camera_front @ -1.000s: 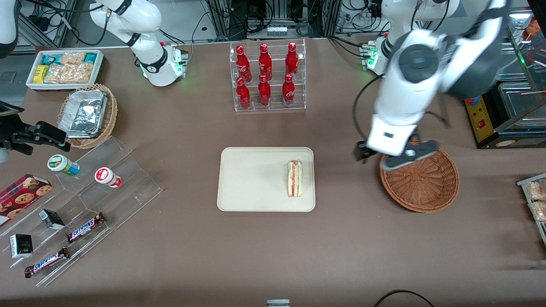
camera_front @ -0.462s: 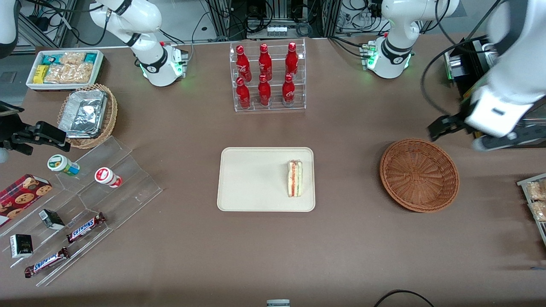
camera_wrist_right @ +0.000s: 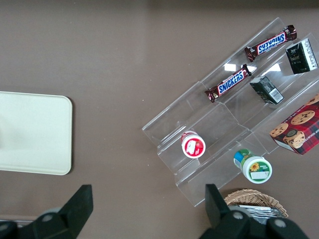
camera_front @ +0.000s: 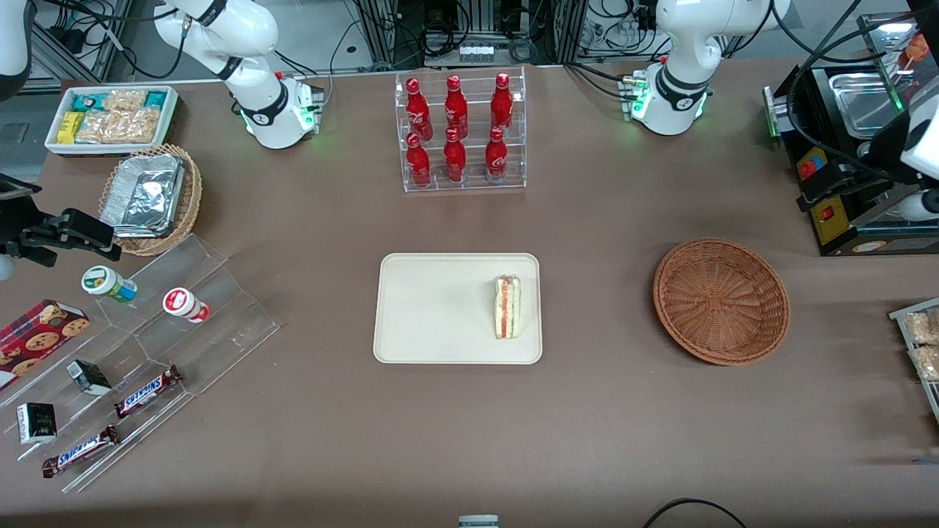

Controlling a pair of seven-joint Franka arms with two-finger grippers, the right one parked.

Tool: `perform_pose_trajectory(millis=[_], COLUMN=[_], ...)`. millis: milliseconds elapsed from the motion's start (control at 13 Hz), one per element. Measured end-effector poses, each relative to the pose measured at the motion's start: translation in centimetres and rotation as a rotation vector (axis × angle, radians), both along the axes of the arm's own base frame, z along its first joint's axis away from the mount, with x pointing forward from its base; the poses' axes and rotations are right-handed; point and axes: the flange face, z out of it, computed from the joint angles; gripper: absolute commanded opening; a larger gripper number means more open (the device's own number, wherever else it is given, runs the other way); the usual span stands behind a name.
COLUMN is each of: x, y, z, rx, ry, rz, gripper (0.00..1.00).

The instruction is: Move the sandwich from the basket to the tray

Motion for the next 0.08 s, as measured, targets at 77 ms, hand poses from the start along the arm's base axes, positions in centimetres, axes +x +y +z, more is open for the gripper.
perform_pose_trajectory(millis=[77], x=[0.06], y=[-0.07], z=[-0.11], rx=[0.004], ry=[0.002], rz=[-0.005], gripper=[1.00])
